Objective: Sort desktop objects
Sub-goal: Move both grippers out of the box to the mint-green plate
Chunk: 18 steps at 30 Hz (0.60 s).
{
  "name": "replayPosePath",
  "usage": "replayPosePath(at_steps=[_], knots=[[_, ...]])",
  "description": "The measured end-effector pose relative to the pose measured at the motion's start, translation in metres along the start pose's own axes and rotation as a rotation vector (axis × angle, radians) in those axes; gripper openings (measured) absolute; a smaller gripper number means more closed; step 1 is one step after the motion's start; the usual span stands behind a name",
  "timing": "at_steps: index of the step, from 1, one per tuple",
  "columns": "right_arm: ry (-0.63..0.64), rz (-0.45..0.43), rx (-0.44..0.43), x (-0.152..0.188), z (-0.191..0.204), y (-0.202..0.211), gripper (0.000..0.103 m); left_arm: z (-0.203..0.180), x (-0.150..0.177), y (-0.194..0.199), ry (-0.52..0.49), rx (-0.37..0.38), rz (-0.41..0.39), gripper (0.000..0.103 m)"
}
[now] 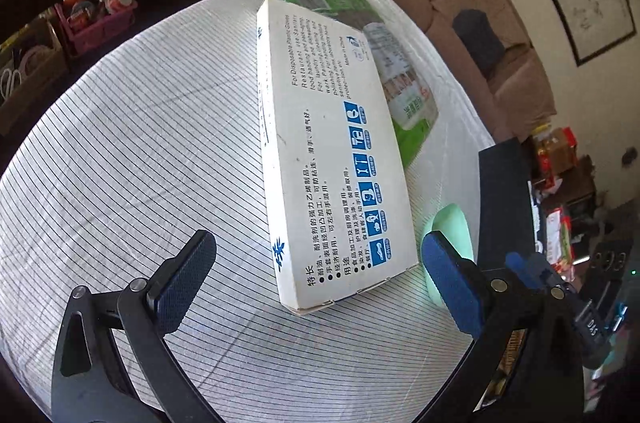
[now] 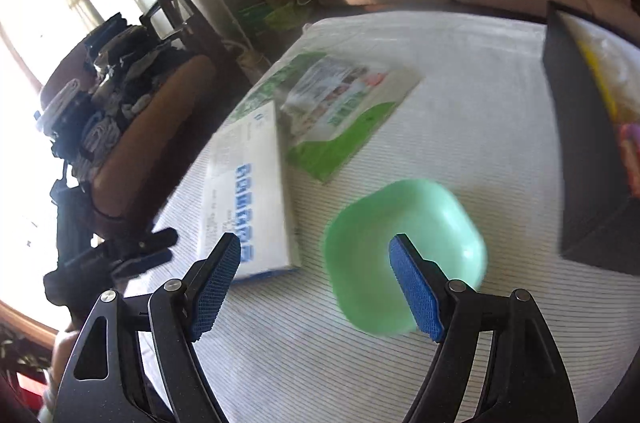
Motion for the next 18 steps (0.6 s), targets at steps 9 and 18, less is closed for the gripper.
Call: replayPosePath(at_steps=[9, 18], knots=[[0.091, 0.02, 0.035, -0.004, 0.043, -0.093, 0.078, 0.013, -0.012, -0.022, 0.171, 0.173, 0.045, 0.103], [0.005, 0.119, -0.032, 0.019, 0.045, -0.142, 0.08, 0.012, -0.012, -0.034, 0.289, 0.289, 0.09, 0.103]])
Point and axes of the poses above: each gripper's, at about its wrist camera, not at the fingertips, and y roughly against the way its jaws point, z to its left, x to its underside, the point moved 8 cm from there along -y, roughly the way its jaws point
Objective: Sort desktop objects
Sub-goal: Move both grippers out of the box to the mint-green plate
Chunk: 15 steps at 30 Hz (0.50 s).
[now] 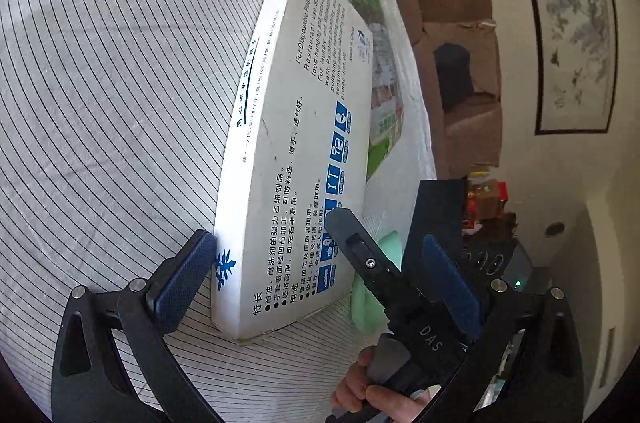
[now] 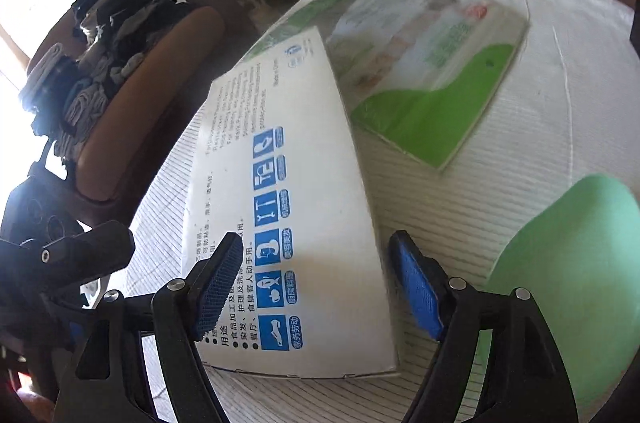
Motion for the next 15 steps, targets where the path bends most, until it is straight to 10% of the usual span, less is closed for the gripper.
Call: replayPosePath(at_steps=[9, 12, 15], knots=[[-0.157, 0.036, -0.197, 0.019, -0.005, 0.024, 0.081, -0.066, 0.001, 0.046, -0.124, 0.23, -0.03, 0.103], [-0.181, 0.066, -0.337, 0.037, 0.009, 0.03, 0.08, -0.086, 0.028, 0.026, -0.08, 0.394, 0.132, 0.103], [-0.121, 0.115, -0.392, 0.06, 0.038, 0.034, 0.06, -0.094, 0.054, -0.001, -0.148, 0.3, 0.192, 0.103]])
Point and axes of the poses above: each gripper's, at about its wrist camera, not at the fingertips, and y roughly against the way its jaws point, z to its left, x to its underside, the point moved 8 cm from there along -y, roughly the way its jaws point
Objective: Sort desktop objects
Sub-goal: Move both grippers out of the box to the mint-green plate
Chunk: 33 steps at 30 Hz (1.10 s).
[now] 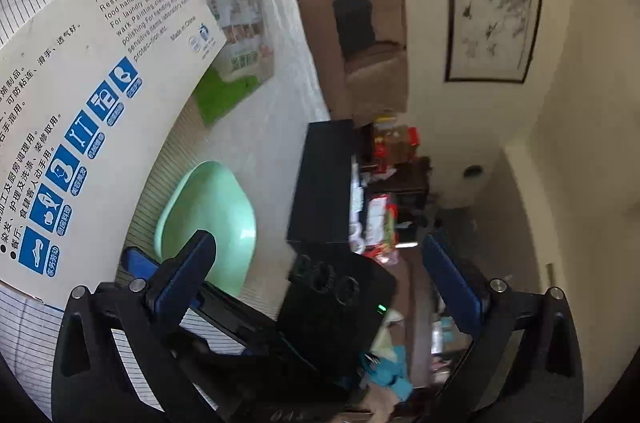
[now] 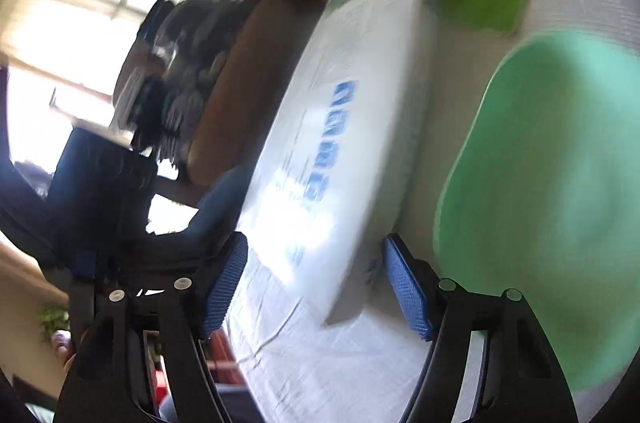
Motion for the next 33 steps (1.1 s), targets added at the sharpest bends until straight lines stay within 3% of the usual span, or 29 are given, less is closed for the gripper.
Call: replayPosePath(at_steps=[3, 7, 10, 12, 14, 16, 18, 20, 22, 24, 25, 26, 28, 29, 30, 31, 33], knots=[[0.063, 0.011, 0.114, 0.017, -0.001, 0.004, 0.058, 0.001, 0.0, -0.008, 0.009, 0.009, 0.014, 0.103], [0.096, -0.039, 0.195, 0.02, -0.013, 0.035, 0.061, -0.009, -0.026, 0.029, -0.095, -0.072, -0.1, 0.103], [0.092, -0.069, 0.21, 0.014, -0.022, 0.063, 0.065, -0.003, -0.048, 0.068, -0.184, -0.296, -0.238, 0.103], [0.101, -0.094, 0.231, 0.008, -0.025, 0.083, 0.07, 0.013, -0.057, 0.086, -0.235, -0.544, -0.293, 0.103], [0.109, -0.138, 0.27, 0.0, -0.026, 0.102, 0.072, 0.027, -0.058, 0.087, -0.264, -0.707, -0.287, 0.103], [0.109, -0.183, 0.355, -0.007, -0.033, 0.119, 0.074, 0.04, -0.052, 0.083, -0.275, -0.799, -0.257, 0.103], [0.092, -0.222, 0.507, -0.01, -0.055, 0.14, 0.075, 0.047, -0.037, 0.075, -0.274, -0.796, -0.22, 0.103], [0.061, -0.235, 0.624, -0.012, -0.079, 0.153, 0.075, 0.035, -0.033, 0.05, -0.299, -0.713, -0.186, 0.103], [0.023, -0.232, 0.661, -0.006, -0.102, 0.158, 0.074, 0.012, -0.02, 0.02, -0.363, -0.626, -0.139, 0.103], [-0.017, -0.214, 0.671, -0.001, -0.119, 0.151, 0.071, -0.005, -0.007, -0.004, -0.434, -0.605, -0.089, 0.103], [-0.03, -0.208, 0.663, 0.002, -0.123, 0.148, 0.062, -0.011, 0.002, -0.022, -0.478, -0.618, -0.054, 0.103], [-0.042, -0.206, 0.649, 0.005, -0.126, 0.143, 0.046, -0.011, 0.01, -0.036, -0.508, -0.635, -0.023, 0.103], [-0.057, -0.199, 0.639, 0.01, -0.13, 0.139, 0.028, -0.006, 0.023, -0.063, -0.56, -0.682, 0.044, 0.102], [-0.057, -0.21, 0.639, 0.01, -0.131, 0.139, 0.027, -0.003, 0.029, -0.075, -0.582, -0.71, 0.074, 0.101], [-0.059, -0.215, 0.635, 0.011, -0.132, 0.141, 0.027, 0.002, 0.035, -0.084, -0.597, -0.735, 0.098, 0.089], [-0.066, -0.216, 0.628, 0.011, -0.132, 0.142, 0.024, 0.008, 0.042, -0.09, -0.605, -0.765, 0.125, 0.067], [-0.078, -0.217, 0.609, 0.009, -0.133, 0.144, 0.016, 0.019, 0.055, -0.094, -0.596, -0.788, 0.175, 0.054]])
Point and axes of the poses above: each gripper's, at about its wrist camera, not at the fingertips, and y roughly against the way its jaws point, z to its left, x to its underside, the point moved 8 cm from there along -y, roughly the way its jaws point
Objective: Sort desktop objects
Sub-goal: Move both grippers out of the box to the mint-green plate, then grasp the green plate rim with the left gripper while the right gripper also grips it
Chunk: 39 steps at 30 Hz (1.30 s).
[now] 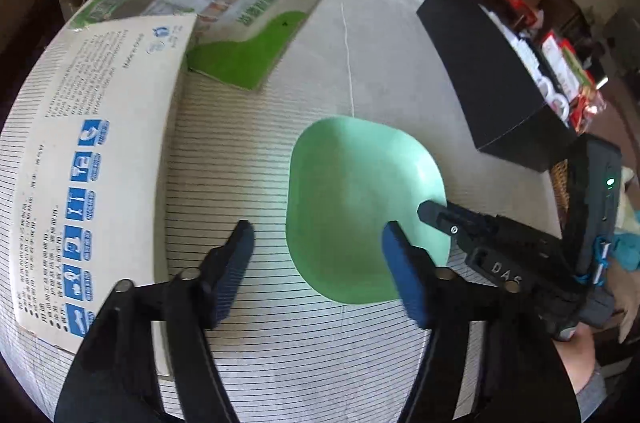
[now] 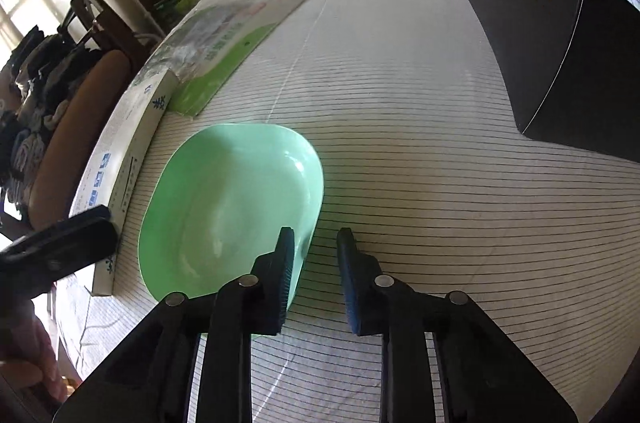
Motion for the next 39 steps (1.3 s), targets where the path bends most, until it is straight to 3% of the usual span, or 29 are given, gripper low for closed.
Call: replayPosePath(at_steps=[3, 6, 11, 17, 26, 30, 35, 39], knots=[[-0.009, 0.005, -0.04, 0.001, -0.002, 0.004, 0.013, -0.007, 0.008, -0.007, -0.002, -0.001, 0.028, 0.045], [0.022, 0.002, -0.046, 0.002, 0.003, 0.002, 0.012, -0.013, 0.01, -0.008, -0.007, -0.018, 0.026, 0.045], [0.009, -0.018, -0.065, -0.004, -0.005, 0.01, 0.012, -0.02, -0.001, 0.012, 0.046, 0.106, -0.01, 0.045], [0.036, -0.101, -0.101, -0.021, -0.014, 0.058, 0.013, -0.051, -0.017, 0.044, 0.022, 0.253, -0.088, 0.046], [0.091, -0.217, -0.1, -0.034, -0.043, 0.133, 0.013, -0.12, -0.029, 0.061, -0.047, 0.346, -0.109, 0.048], [0.086, -0.26, -0.111, -0.039, -0.064, 0.162, 0.014, -0.161, -0.04, 0.061, -0.117, 0.314, -0.098, 0.05], [0.045, -0.361, -0.14, -0.066, -0.096, 0.206, 0.014, -0.218, -0.072, 0.056, -0.159, 0.316, -0.096, 0.058], [0.032, -0.385, -0.086, -0.104, -0.125, 0.217, 0.015, -0.248, -0.111, 0.062, -0.097, 0.389, -0.108, 0.058]])
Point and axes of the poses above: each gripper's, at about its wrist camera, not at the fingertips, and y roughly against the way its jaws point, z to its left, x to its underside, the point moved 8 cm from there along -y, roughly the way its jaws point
